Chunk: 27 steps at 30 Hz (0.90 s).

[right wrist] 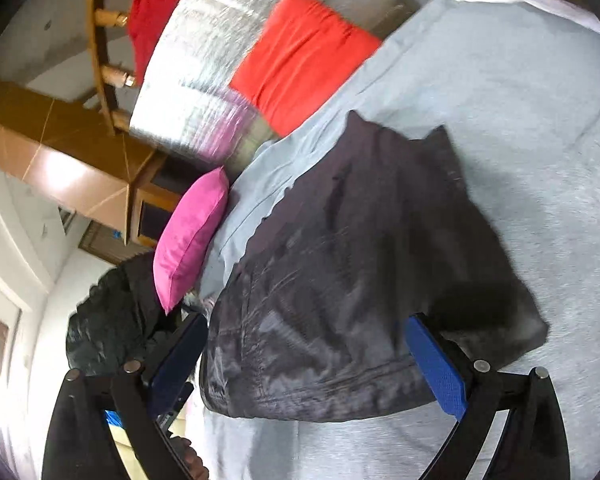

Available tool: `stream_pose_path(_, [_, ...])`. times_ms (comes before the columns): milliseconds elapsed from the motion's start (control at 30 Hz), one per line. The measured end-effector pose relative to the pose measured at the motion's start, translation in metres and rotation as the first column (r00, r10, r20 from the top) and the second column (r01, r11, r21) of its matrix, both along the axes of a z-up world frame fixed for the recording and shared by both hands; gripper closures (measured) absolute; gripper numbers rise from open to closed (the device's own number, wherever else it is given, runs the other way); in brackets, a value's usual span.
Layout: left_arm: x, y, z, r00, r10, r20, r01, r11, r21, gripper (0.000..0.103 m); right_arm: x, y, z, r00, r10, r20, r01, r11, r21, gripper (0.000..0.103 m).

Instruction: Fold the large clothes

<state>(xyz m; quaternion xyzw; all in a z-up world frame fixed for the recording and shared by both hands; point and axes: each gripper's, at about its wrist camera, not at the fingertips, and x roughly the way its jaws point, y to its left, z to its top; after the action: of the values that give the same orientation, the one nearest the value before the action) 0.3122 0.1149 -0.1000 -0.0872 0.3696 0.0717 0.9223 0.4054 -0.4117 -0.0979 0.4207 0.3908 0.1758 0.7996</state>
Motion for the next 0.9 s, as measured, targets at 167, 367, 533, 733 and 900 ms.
stream_pose_path(167, [0.002,-0.015,-0.005,0.999,-0.004,-0.035,0.006,0.998,0.054,0.0,0.017,0.005,0.01,0.999,0.024,0.028,-0.025,1.0,0.013,0.002])
stream_pose_path(367, [0.005,-0.025,-0.014,0.998,-0.008,-0.064,0.013,0.997,0.077,0.0,0.071,0.009,0.002,1.0,-0.002,-0.019,0.001,0.999,-0.033,0.002])
stream_pose_path(533, [0.004,-0.027,-0.018,0.996,-0.014,-0.084,0.021,0.997,0.079,0.0,0.084,0.002,-0.024,0.993,-0.034,-0.117,0.023,0.996,-0.09,0.003])
stream_pose_path(733, [-0.005,-0.024,-0.012,0.997,-0.01,-0.078,0.016,0.997,0.076,0.0,0.056,0.01,0.005,0.997,0.003,-0.073,-0.012,0.993,-0.119,0.003])
stream_pose_path(900, [-0.012,-0.023,-0.003,0.998,-0.008,-0.067,0.013,0.997,0.075,0.0,0.027,0.024,0.018,0.997,0.073,-0.033,-0.077,0.989,-0.128,0.003])
